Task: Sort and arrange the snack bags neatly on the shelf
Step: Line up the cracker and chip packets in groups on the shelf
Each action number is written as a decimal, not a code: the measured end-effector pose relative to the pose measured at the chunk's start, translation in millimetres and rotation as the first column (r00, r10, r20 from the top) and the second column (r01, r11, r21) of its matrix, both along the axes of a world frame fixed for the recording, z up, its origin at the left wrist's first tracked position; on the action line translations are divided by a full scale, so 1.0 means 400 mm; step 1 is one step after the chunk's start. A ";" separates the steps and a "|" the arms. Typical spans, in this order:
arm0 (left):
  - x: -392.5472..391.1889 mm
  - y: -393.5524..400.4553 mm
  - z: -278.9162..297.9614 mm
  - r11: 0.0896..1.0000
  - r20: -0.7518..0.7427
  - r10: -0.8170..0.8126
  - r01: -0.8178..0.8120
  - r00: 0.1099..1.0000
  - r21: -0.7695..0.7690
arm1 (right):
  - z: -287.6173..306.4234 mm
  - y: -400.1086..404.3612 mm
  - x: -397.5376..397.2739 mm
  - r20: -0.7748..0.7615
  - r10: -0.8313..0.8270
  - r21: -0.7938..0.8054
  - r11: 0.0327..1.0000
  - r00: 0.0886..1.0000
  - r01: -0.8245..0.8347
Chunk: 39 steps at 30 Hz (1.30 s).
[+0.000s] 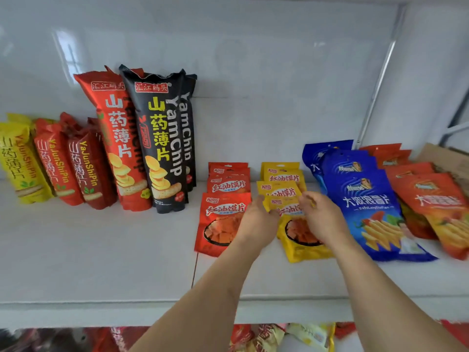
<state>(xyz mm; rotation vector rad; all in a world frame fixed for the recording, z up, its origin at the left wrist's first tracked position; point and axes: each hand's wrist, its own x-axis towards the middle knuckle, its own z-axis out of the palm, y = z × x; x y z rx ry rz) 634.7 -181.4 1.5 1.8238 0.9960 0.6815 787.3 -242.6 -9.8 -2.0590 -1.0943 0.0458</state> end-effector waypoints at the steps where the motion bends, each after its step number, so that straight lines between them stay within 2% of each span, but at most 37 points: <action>1: 0.024 -0.008 -0.002 0.998 0.025 0.025 -0.023 0.999 -0.058 | -0.013 -0.016 0.010 0.021 -0.009 -0.026 1.000 1.000 0.009; 5: 0.101 -0.021 -0.017 0.963 0.069 0.145 -0.125 0.987 -0.241 | -0.062 -0.066 0.025 0.022 0.011 -0.087 0.996 1.000 -0.009; 13: 0.172 -0.008 -0.046 0.940 0.174 0.209 -0.149 0.962 -0.307 | -0.111 -0.133 0.011 0.142 0.043 -0.195 0.981 0.989 -0.014; 17: 0.195 0.012 -0.058 0.943 0.201 0.195 -0.128 0.960 -0.307 | -0.114 -0.129 0.017 0.143 0.087 -0.262 0.964 0.986 -0.047; 20: 0.208 0.010 -0.055 0.959 0.155 0.177 -0.135 0.972 -0.250 | -0.118 -0.119 0.029 0.158 0.105 -0.269 0.961 0.982 -0.059; 23: 0.214 -0.002 -0.052 0.981 0.044 0.143 -0.135 0.989 -0.139 | -0.123 -0.112 0.038 0.178 0.115 -0.267 0.962 0.977 -0.065; 26: 0.221 -0.002 -0.061 0.989 -0.117 0.140 -0.135 0.983 0.056 | -0.124 -0.111 0.042 0.188 0.120 -0.275 0.959 0.975 -0.065; 28: 0.227 0.006 -0.073 0.982 -0.174 0.149 -0.125 0.973 0.141 | -0.124 -0.114 0.041 0.190 0.122 -0.283 0.957 0.974 -0.065; 34: 0.234 0.009 -0.082 0.976 -0.222 0.155 -0.114 0.963 0.188 | -0.120 -0.116 0.039 0.173 0.125 -0.299 0.952 0.977 -0.069; 39: 0.224 0.013 -0.079 0.978 -0.149 0.185 -0.167 0.972 0.124 | -0.109 -0.123 0.048 0.112 0.132 -0.241 0.965 0.985 -0.102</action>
